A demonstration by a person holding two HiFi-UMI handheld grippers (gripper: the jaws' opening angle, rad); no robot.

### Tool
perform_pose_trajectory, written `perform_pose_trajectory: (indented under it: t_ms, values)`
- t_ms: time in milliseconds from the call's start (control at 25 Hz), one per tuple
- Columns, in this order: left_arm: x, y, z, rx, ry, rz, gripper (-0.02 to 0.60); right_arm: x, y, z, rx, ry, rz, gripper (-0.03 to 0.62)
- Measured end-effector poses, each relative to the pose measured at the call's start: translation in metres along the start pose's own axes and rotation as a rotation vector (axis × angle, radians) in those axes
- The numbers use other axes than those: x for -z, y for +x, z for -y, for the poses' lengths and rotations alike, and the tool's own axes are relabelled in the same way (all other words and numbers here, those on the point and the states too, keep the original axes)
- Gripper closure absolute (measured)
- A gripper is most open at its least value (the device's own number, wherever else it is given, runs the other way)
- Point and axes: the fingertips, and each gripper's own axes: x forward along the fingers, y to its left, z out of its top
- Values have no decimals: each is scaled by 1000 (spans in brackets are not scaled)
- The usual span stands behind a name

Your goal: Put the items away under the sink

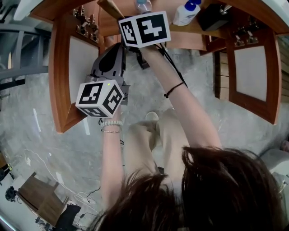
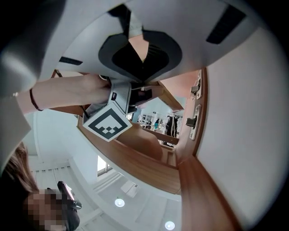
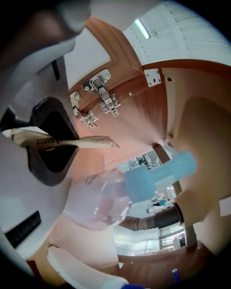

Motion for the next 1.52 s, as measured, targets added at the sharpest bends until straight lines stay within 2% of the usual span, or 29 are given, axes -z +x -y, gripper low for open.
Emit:
perform_pose_trajectory:
  t_ms: [320,640,1160,1400,1520]
  values:
    - [6,2,-19,-65,-21,19,580,3,22,2,-1,26,22,545]
    - [10,3,-35,-101,-26,40,580,-1,42,6,51,20,59,545]
    - [15,8,-44,-133,-16,45,580,-2,64,10,79,-59,41,543]
    - [16,8,-44,-130,-21,43,580,-1,66,8,64,-90,26,464]
    - [14,7,-43,-125,-26,50,580,-3,64,5,50,-86,37,464]
